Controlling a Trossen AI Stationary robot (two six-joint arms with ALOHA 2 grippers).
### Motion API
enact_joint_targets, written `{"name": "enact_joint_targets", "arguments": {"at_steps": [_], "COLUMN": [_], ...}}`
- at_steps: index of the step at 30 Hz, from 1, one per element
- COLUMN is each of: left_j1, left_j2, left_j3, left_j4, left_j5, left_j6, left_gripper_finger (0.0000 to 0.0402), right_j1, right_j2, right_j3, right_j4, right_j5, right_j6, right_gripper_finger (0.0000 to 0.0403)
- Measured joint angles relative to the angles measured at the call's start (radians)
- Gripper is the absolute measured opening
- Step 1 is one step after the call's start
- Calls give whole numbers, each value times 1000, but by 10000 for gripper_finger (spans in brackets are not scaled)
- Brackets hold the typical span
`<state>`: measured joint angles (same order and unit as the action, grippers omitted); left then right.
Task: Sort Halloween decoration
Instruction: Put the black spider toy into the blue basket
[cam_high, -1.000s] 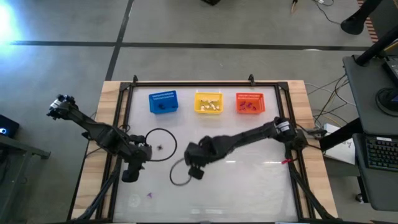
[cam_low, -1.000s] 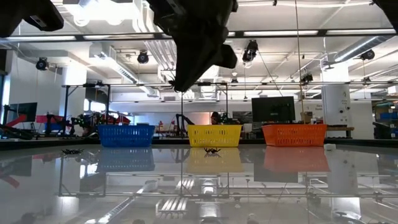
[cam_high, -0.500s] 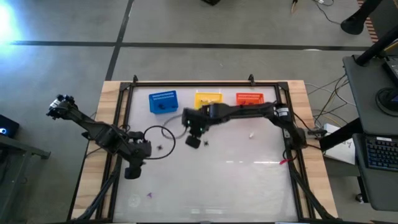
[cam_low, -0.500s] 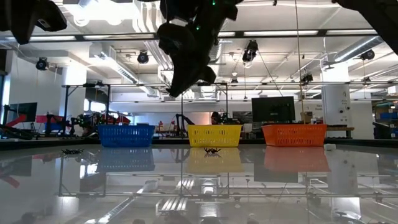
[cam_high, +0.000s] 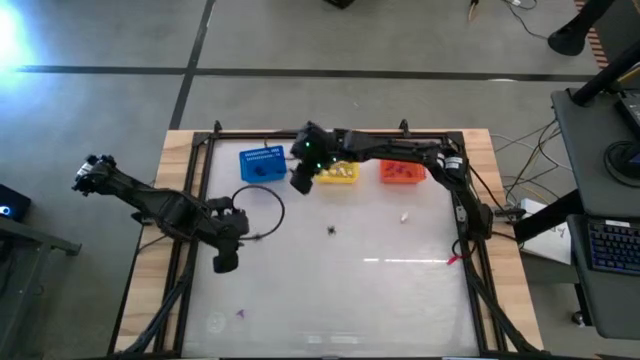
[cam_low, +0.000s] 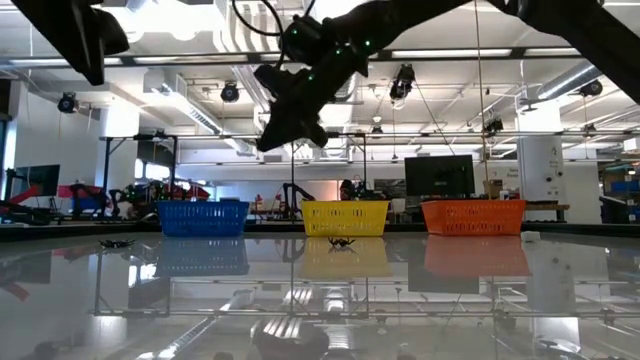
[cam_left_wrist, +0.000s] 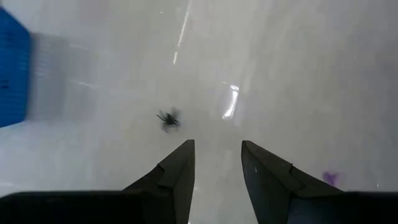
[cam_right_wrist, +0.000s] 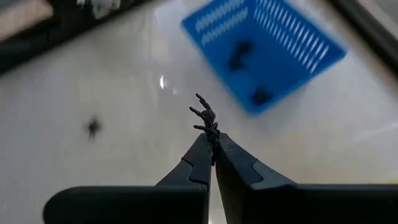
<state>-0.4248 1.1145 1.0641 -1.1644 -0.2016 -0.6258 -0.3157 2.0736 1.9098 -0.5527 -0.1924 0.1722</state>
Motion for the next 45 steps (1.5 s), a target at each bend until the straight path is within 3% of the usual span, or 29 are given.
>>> {"name": "enact_joint_targets", "arguments": {"at_steps": [17, 36, 45], "left_j1": [201, 217, 217], "left_j2": [-30, -26, -26], "left_j3": [0, 0, 0], "left_j4": [-13, -6, -7], "left_j5": [-89, -88, -88], "left_j6": [45, 41, 58], "left_gripper_finger": [114, 114, 114], "right_j1": [-72, -73, -73], "right_j2": [118, 202, 202], "right_j3": [0, -1, -1], "right_j4": [316, 449, 478], "right_j5": [-30, -96, -96], "right_j6": [71, 132, 121], "right_gripper_finger": [8, 9, 65]}}
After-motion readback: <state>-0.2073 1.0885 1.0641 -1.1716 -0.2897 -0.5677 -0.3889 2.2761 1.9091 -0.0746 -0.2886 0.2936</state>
